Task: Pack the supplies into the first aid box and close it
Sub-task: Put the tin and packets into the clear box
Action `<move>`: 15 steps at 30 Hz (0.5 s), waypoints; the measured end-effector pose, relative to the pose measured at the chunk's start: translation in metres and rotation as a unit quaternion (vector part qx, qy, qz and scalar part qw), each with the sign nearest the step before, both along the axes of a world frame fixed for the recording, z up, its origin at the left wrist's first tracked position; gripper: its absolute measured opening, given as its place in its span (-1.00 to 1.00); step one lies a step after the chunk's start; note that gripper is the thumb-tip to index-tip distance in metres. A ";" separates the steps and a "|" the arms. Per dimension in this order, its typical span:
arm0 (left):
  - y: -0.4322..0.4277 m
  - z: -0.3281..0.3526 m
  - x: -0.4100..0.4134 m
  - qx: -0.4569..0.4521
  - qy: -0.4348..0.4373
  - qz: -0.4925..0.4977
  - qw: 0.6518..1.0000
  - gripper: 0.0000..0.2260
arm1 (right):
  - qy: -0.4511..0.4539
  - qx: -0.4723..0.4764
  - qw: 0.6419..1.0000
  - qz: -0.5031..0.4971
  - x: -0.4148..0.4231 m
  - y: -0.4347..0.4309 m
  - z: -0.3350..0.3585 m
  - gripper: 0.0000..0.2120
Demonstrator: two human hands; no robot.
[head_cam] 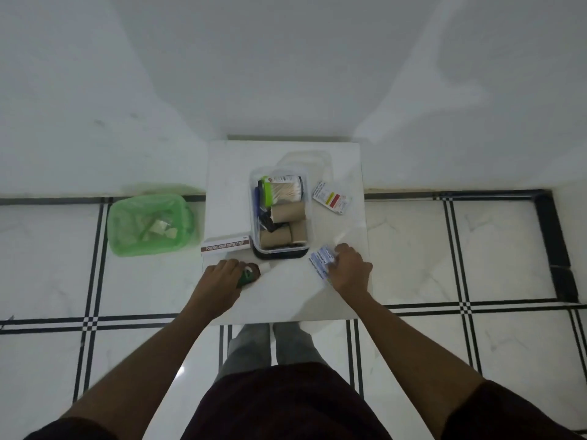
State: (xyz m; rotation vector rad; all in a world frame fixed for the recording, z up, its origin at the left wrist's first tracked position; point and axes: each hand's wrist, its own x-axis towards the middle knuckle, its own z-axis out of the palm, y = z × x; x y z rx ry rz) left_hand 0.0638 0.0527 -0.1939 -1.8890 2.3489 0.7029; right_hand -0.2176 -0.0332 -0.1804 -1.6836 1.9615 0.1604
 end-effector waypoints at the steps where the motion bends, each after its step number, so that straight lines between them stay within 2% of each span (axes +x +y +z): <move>1: 0.004 -0.001 0.001 0.005 0.005 0.004 1.000 -0.50 | -0.011 0.000 1.000 -0.004 -0.002 0.000 0.000 -0.73; 4: 0.012 -0.008 0.001 0.014 0.062 0.046 0.997 -0.51 | -0.011 0.025 1.000 0.000 -0.005 0.002 -0.001 -0.88; 6: 0.016 -0.005 0.003 0.013 0.101 0.057 0.993 -0.53 | -0.006 0.035 0.999 0.000 -0.007 0.002 -0.001 -0.91; 9: 0.029 0.011 0.015 -0.019 0.130 0.057 0.990 -0.54 | -0.097 0.003 0.994 -0.047 -0.010 0.000 0.005 -0.87; 11: 0.038 0.030 0.025 -0.046 0.148 0.086 0.984 -0.54 | -0.165 -0.038 0.983 -0.074 -0.014 -0.004 0.015 -0.91; 15: 0.022 0.066 0.032 -0.136 0.164 0.083 0.973 -0.54 | -0.243 -0.084 0.962 -0.091 -0.015 -0.017 0.044 -0.94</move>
